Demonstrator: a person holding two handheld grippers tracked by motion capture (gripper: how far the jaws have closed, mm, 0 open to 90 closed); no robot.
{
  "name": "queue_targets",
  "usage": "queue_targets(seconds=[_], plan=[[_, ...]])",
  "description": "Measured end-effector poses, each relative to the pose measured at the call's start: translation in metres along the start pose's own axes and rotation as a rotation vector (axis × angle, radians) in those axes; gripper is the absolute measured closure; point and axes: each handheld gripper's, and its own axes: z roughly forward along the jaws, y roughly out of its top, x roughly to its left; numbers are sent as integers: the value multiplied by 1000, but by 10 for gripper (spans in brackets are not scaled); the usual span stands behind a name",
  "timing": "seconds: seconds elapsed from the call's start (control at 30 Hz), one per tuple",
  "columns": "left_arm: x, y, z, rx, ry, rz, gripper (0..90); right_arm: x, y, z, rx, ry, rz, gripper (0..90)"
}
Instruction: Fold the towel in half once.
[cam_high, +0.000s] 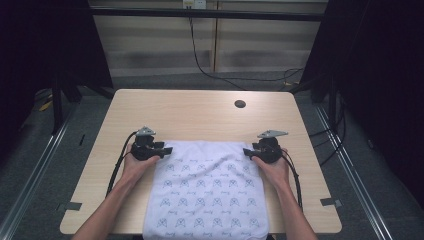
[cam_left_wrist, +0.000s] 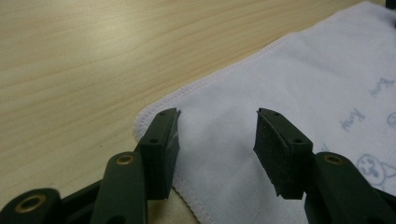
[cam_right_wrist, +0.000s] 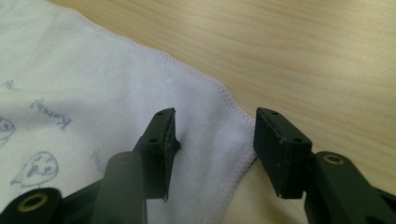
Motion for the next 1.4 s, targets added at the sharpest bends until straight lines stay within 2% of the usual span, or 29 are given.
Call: queue_targets(seconds=[0.07, 0.17, 0.23, 0.3, 0.37, 0.5, 0.57, 0.67, 0.77, 0.87, 1.1, 1.2, 1.33, 1.4], plan=[[-1, -1, -1, -2, 2, 14, 475, 3, -1, 0, 7, -11, -24, 487], [-6, -5, -4, 9, 15, 69, 486, 9, -3, -2, 13, -25, -58, 508], [-9, -6, -6, 22, 25, 107, 524, 13, -3, -3, 23, -13, -69, 589], [-10, -6, -9, 42, 14, 108, 609, 15, -4, -4, 20, 7, -75, 689], [-11, -8, -11, 44, 10, 132, 683, 17, -3, -5, 28, 26, -68, 747], [-12, -11, -14, 45, -33, 100, 845, 18, -3, -6, 33, 77, -46, 825], [-12, -13, -15, 40, -46, 86, 868, 16, -4, -6, 22, 95, -24, 849], [-11, -13, -18, 37, -72, 74, 878, 15, -4, -8, -7, 112, -12, 876], [-7, -8, -27, -31, -111, 27, 880, 14, -1, -15, -38, 122, 6, 880], [-4, -2, -38, -77, -118, 4, 881, 11, 5, -23, -72, 130, 22, 882], [-7, 15, -58, -148, -149, 8, 882, 11, 24, -43, -142, 148, 21, 885], [-7, 26, -62, -159, -149, 15, 882, 12, 33, -49, -158, 152, 12, 885], [-4, 40, -69, -210, -160, -9, 881, 11, 49, -58, -195, 168, 15, 886], [-3, 45, -72, -214, -153, 5, 882, 9, 57, -62, -221, 180, 21, 886]])
